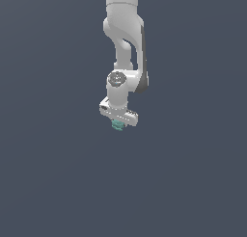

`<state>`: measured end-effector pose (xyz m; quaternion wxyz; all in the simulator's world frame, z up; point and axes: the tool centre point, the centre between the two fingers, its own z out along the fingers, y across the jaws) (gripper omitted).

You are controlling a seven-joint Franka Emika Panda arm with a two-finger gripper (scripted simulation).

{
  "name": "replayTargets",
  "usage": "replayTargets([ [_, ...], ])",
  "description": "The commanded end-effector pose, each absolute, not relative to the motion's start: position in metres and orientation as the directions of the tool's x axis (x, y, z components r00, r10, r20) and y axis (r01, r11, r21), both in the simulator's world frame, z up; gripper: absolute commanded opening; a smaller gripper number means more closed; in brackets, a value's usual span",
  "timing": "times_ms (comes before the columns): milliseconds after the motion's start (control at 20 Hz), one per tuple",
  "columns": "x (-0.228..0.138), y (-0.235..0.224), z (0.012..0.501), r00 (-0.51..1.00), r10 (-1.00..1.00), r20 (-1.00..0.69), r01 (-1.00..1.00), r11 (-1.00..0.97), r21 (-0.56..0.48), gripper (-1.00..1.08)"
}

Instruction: Pick up the object and move it to a goal position.

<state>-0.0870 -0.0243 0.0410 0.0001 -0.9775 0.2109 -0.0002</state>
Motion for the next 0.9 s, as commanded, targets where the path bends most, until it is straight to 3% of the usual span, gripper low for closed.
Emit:
replayTargets([
  [0, -0.087, -0.025, 0.04, 0.911, -0.413, 0.0, -0.413, -0.911, 0.0, -1.0],
  [850, -0.067, -0.024, 0.063, 0.911, -0.413, 0.001, -0.413, -0.911, 0.0, -1.0],
])
